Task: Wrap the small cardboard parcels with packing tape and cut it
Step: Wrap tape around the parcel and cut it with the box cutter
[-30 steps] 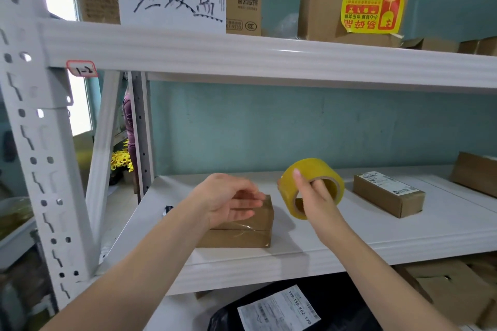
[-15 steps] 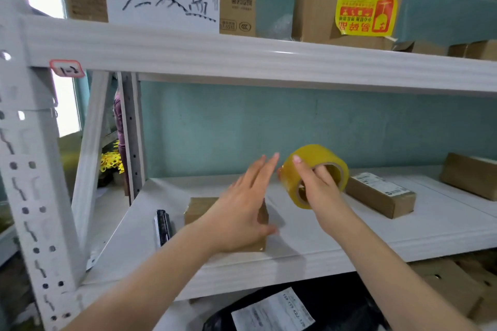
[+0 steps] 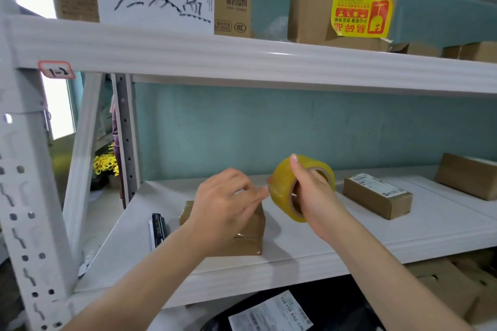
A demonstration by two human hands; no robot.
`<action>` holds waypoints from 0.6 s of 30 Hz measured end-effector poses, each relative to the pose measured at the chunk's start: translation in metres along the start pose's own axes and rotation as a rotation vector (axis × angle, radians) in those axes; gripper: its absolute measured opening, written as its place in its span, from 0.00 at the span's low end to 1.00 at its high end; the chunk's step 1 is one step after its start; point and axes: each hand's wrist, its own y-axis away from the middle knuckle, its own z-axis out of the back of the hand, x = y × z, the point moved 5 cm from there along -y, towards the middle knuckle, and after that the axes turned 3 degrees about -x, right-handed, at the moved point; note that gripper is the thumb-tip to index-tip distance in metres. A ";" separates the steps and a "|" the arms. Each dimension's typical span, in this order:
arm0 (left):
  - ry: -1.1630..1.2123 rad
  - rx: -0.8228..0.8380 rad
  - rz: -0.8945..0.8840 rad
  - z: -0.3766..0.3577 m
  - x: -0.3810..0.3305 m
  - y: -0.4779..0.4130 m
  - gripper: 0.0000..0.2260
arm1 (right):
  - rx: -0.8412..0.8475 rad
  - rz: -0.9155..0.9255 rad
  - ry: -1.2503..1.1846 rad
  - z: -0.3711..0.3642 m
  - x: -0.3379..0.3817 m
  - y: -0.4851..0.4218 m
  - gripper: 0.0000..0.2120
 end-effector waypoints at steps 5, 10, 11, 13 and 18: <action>-0.102 0.126 -0.077 0.009 0.013 -0.002 0.07 | 0.103 0.043 0.176 0.001 0.001 0.001 0.12; 0.202 0.219 0.490 0.020 0.029 -0.009 0.04 | 0.128 0.048 0.257 0.004 0.007 0.001 0.20; 0.291 0.198 0.666 0.023 0.035 -0.007 0.02 | 0.134 0.052 0.274 0.006 0.007 0.001 0.23; 0.439 0.239 0.888 0.022 0.038 -0.001 0.01 | 0.159 0.009 0.294 0.011 0.003 0.003 0.25; 0.460 0.341 0.620 0.025 0.029 -0.003 0.10 | 0.213 -0.241 0.223 0.011 -0.012 -0.001 0.31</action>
